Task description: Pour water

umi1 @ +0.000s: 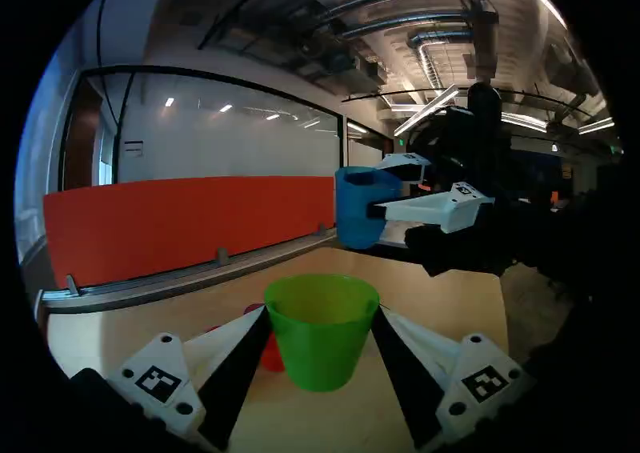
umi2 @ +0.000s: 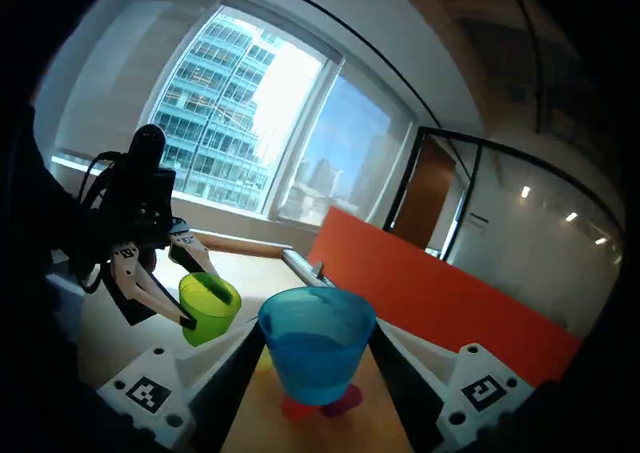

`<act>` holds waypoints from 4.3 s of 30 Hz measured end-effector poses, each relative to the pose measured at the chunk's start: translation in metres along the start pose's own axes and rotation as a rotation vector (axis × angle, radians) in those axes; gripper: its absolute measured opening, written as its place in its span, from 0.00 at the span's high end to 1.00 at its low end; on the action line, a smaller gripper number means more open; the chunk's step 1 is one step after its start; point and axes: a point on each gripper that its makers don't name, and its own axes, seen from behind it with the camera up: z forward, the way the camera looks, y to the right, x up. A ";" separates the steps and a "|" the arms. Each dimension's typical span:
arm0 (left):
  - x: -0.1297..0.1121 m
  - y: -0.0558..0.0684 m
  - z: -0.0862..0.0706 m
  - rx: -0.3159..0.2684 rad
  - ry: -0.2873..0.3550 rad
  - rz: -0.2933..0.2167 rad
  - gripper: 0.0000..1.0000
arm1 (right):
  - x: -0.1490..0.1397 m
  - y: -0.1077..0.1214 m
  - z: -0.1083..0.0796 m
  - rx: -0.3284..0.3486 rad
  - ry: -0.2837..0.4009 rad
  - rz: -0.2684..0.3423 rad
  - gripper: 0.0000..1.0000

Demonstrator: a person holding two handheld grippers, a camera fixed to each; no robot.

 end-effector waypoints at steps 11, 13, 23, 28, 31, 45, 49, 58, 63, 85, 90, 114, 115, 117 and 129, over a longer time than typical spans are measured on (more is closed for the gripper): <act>-0.001 0.007 -0.001 -0.013 0.001 -0.001 0.15 | 0.017 0.005 0.005 -0.009 0.011 -0.112 0.10; -0.001 0.008 0.000 -0.015 0.001 0.000 0.15 | 0.021 0.005 0.006 -0.010 0.014 -0.130 0.10; -0.002 0.013 0.001 -0.028 0.008 -0.007 0.14 | 0.031 0.003 0.013 -0.006 0.013 -0.227 0.10; -0.001 0.016 0.001 -0.031 0.008 -0.003 0.15 | 0.036 0.001 0.017 -0.003 0.016 -0.264 0.10; 0.000 0.018 0.001 -0.035 0.009 -0.002 0.15 | 0.040 -0.001 0.019 -0.002 0.019 -0.284 0.10; 0.003 0.025 0.003 -0.045 0.012 0.003 0.15 | 0.052 -0.002 0.024 -0.013 0.019 -0.401 0.10; 0.002 0.026 0.004 -0.047 0.014 0.001 0.15 | 0.054 -0.004 0.024 -0.016 0.023 -0.430 0.10; 0.002 0.032 0.005 -0.058 0.014 0.004 0.14 | 0.058 -0.007 0.027 -0.013 0.025 -0.492 0.10; 0.002 0.034 0.006 -0.063 0.014 0.004 0.15 | 0.060 -0.010 0.030 -0.012 0.026 -0.533 0.10; 0.006 0.038 0.006 -0.071 0.028 0.002 0.15 | 0.074 -0.025 0.040 -0.014 0.025 -0.676 0.10; 0.004 0.038 0.006 -0.073 0.028 0.000 0.14 | 0.074 -0.022 0.041 -0.025 0.023 -0.706 0.10; 0.006 0.042 0.006 -0.081 0.026 0.010 0.15 | 0.081 -0.017 0.039 -0.047 0.029 -0.799 0.10; 0.006 0.042 0.006 -0.081 0.026 0.010 0.15 | 0.081 -0.017 0.039 -0.047 0.029 -0.803 0.10; 0.006 0.042 0.006 -0.081 0.026 0.010 0.15 | 0.082 -0.017 0.039 -0.048 0.030 -0.811 0.10; 0.006 0.043 0.006 -0.085 0.025 0.012 0.15 | 0.084 -0.014 0.040 -0.055 0.030 -0.851 0.10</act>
